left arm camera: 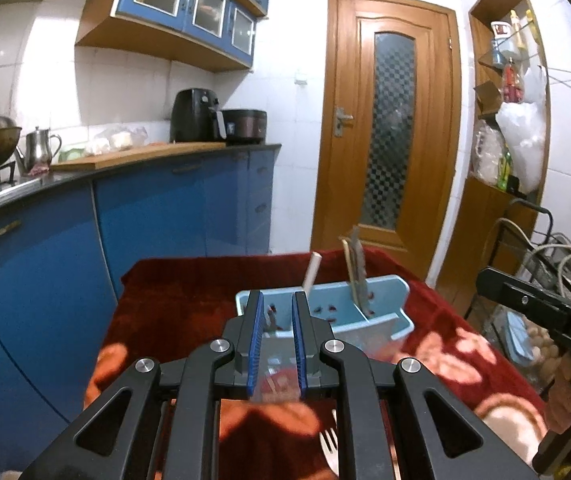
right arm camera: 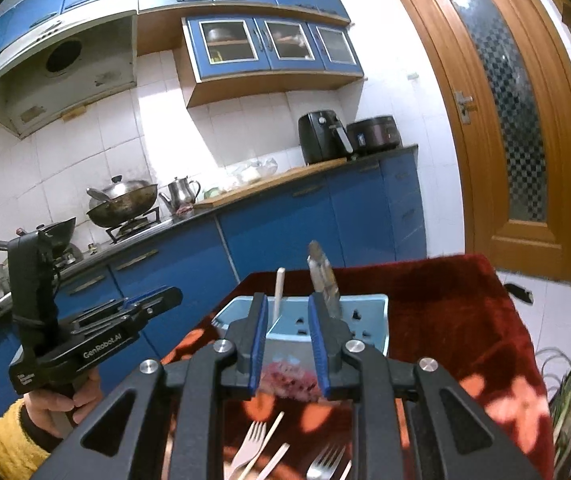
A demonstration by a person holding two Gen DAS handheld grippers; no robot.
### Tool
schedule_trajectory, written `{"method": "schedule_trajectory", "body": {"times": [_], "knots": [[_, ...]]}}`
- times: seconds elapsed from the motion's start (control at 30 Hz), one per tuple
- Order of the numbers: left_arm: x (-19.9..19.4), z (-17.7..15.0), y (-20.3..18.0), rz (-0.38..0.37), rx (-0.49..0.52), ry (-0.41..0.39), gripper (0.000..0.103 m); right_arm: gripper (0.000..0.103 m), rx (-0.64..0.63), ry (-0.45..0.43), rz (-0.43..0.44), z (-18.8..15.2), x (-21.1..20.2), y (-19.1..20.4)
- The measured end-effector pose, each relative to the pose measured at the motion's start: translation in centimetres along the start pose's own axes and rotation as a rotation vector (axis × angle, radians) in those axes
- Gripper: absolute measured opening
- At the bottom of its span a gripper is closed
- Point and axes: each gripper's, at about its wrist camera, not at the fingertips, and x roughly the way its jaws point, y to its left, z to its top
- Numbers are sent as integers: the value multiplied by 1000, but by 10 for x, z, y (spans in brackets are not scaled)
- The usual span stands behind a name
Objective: Organize utensils
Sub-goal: 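Open both tools and withdraw them from the blue box, then grasp the white plastic fork with the left tool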
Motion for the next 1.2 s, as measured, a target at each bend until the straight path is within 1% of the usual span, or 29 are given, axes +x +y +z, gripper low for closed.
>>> {"method": "schedule_trajectory", "body": {"times": [0.17, 0.23, 0.33, 0.43, 0.63, 0.8, 0.9, 1.2], "knots": [[-8, -9, -5, -24, 8, 79, 14, 23, 3, 67, -45, -10, -10, 8], [-7, -15, -6, -43, 4, 124, 14, 23, 18, 99, -62, -14, -13, 8], [-5, -27, -10, -64, 0, 188, 14, 23, 56, 144, -81, -23, -20, 5], [-1, -38, -14, -54, 12, 230, 14, 23, 76, 183, -123, -32, -25, 0], [12, -61, -15, -79, -27, 358, 14, 23, 113, 260, -166, -54, -33, -13], [28, -82, -21, -103, -48, 466, 14, 24, 140, 299, -175, -71, -37, -21], [34, -90, -25, -114, -55, 517, 14, 24, 154, 317, -181, -79, -38, -25], [45, -106, -36, -160, -82, 640, 14, 24, 195, 365, -184, -98, -36, -40]]}}
